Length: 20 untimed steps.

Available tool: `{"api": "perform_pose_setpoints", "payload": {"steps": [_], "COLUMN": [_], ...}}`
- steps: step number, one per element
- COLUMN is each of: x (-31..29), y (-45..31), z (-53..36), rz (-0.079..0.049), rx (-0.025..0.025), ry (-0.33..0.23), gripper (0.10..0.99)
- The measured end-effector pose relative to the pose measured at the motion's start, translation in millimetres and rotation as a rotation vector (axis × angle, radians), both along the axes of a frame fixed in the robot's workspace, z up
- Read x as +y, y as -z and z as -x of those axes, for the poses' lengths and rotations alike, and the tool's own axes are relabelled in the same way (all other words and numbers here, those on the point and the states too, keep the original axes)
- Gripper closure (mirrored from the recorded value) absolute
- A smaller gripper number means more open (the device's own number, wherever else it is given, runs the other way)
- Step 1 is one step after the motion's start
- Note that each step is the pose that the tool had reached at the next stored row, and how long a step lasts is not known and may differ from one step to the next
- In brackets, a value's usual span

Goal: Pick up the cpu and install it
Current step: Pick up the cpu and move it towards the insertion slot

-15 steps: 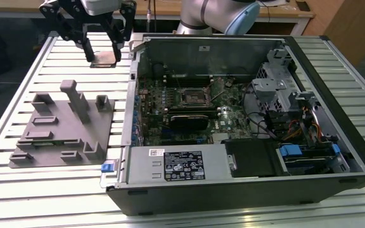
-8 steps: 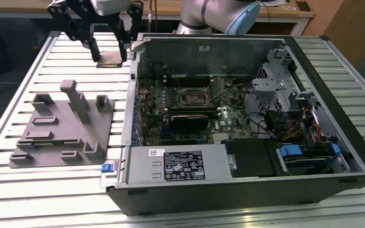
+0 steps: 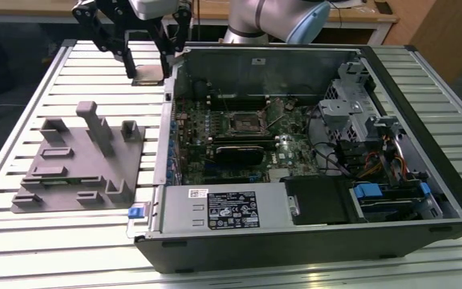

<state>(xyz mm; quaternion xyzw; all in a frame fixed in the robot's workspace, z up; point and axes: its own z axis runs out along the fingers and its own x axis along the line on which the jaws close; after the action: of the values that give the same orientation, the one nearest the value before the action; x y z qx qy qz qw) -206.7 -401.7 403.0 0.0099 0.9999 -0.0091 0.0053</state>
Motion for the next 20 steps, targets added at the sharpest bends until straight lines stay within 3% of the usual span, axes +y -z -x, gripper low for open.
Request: {"api": "perform_pose_setpoints", "payload": {"steps": [20], "x": [0.0], "y": [0.0], "z": [-35.3], "rz": [0.0], "rx": [0.0001], "ry": [0.0], "gripper": [0.553]}}
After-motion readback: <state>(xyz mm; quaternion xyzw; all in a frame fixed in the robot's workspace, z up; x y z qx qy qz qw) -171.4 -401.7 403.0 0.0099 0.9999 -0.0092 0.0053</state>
